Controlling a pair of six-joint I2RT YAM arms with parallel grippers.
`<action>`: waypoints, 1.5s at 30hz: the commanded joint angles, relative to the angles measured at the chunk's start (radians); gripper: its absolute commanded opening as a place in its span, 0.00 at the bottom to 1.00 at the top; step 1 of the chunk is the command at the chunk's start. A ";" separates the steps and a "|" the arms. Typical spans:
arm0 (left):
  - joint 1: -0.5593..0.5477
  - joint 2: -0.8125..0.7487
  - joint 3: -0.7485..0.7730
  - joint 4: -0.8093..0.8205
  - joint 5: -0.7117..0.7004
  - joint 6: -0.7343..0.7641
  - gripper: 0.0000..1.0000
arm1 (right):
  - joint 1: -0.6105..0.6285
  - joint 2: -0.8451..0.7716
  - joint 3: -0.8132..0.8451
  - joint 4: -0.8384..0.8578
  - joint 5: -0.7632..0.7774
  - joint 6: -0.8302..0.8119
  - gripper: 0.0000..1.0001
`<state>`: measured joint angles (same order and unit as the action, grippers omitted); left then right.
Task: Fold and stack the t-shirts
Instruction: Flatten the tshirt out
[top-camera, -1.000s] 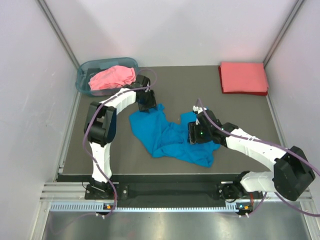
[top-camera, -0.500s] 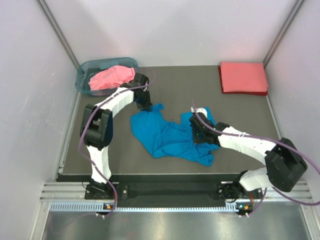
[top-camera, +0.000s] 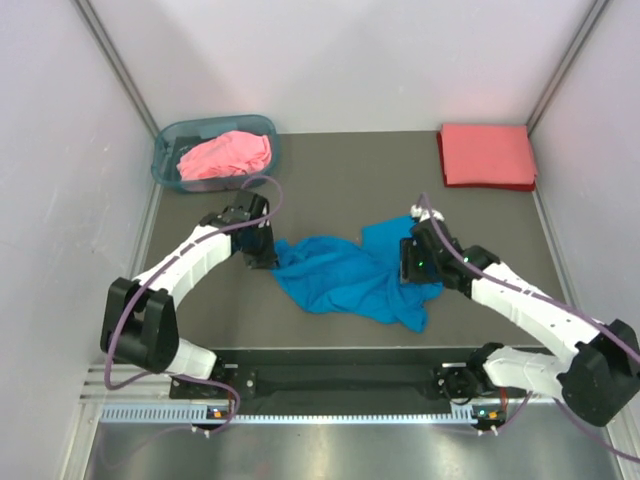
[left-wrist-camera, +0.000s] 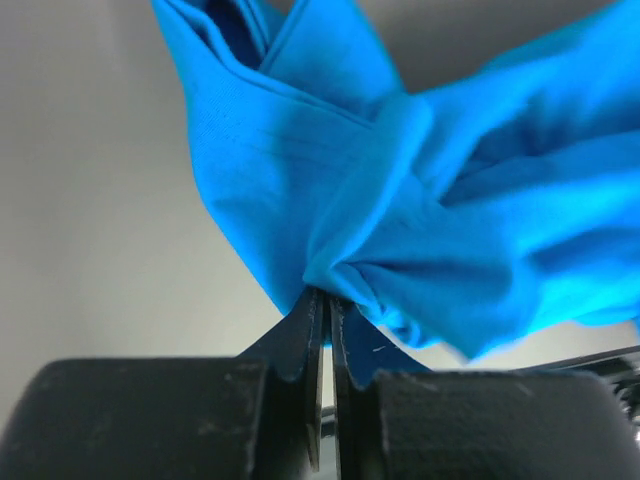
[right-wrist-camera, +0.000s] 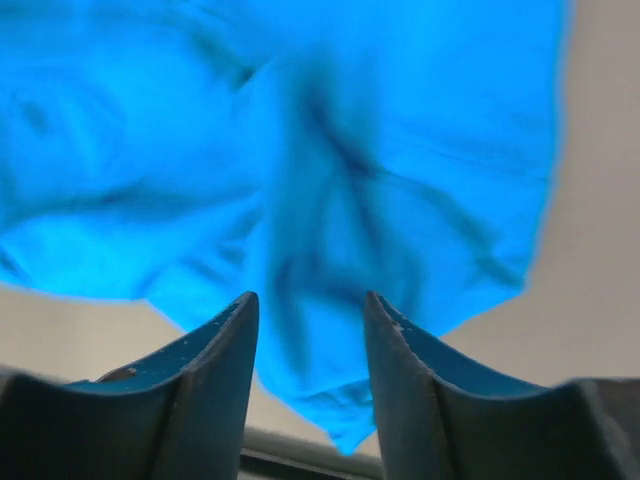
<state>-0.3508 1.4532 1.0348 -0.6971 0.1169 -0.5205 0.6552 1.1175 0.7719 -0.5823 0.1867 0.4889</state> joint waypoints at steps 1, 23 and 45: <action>0.004 -0.077 -0.077 -0.001 -0.023 0.005 0.06 | -0.165 0.016 0.133 0.030 -0.094 -0.079 0.49; 0.036 -0.037 -0.173 0.110 0.035 -0.049 0.18 | -0.471 0.840 0.567 0.249 -0.220 -0.377 0.45; 0.036 -0.005 0.249 -0.036 -0.161 0.094 0.57 | -0.470 0.579 0.607 0.095 -0.047 -0.375 0.00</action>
<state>-0.3195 1.4376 1.2160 -0.7105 0.0414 -0.4889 0.1932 1.8462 1.3449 -0.4496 0.0654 0.1070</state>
